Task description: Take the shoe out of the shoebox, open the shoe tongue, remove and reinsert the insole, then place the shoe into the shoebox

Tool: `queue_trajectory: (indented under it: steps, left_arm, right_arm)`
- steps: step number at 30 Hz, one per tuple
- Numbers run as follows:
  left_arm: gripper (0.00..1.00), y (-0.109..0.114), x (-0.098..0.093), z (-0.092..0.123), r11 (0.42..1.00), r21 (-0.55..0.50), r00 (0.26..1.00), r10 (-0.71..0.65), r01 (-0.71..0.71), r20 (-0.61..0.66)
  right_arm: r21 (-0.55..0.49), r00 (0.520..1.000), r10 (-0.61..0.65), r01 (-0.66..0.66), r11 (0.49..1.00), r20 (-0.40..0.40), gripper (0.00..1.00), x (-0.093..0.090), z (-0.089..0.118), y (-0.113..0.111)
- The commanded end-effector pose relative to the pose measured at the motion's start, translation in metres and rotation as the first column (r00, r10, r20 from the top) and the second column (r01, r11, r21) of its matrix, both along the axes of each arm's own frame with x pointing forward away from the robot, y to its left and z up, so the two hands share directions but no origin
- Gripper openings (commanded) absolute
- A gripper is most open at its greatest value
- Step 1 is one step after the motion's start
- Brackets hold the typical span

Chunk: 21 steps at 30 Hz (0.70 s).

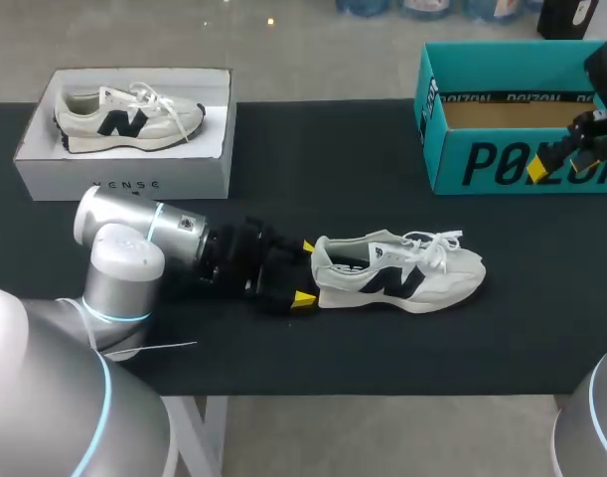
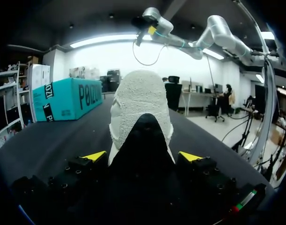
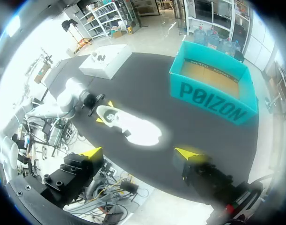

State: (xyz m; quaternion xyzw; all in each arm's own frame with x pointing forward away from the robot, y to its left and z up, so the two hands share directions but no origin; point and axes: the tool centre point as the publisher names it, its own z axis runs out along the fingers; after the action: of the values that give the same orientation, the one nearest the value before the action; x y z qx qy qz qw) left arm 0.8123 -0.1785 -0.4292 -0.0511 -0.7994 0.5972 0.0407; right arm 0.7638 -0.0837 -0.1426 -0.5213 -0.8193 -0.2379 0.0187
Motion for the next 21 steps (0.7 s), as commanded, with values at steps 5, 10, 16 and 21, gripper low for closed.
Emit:
queue_trajectory:
  steps: [5, 10, 16, 21]
  left_arm:
    - [1.0, -0.01, -0.002, 0.004, 1.0, 0.008, 1.0, -0.01, 0.01, 0.002]
    - [1.0, -0.017, -0.001, 0.0, 1.0, 0.028, 1.0, -0.003, 0.003, -0.003]
    - [1.0, -0.02, 0.0, -0.005, 0.999, 0.021, 1.0, 0.03, -0.03, -0.006]
    - [1.0, -0.018, 0.001, -0.006, 1.0, 0.006, 1.0, 0.024, -0.024, 0.011]
  right_arm:
    - [-0.002, 1.0, 0.0, 0.0, 1.0, -0.002, 1.0, 0.001, -0.001, 0.0]
    - [-0.002, 1.0, 0.0, 0.0, 1.0, -0.002, 1.0, 0.001, -0.001, 0.0]
    - [-0.002, 1.0, 0.0, 0.0, 1.0, -0.002, 1.0, 0.001, -0.001, 0.0]
    - [-0.002, 1.0, 0.0, 0.0, 1.0, -0.002, 1.0, 0.001, -0.001, 0.0]
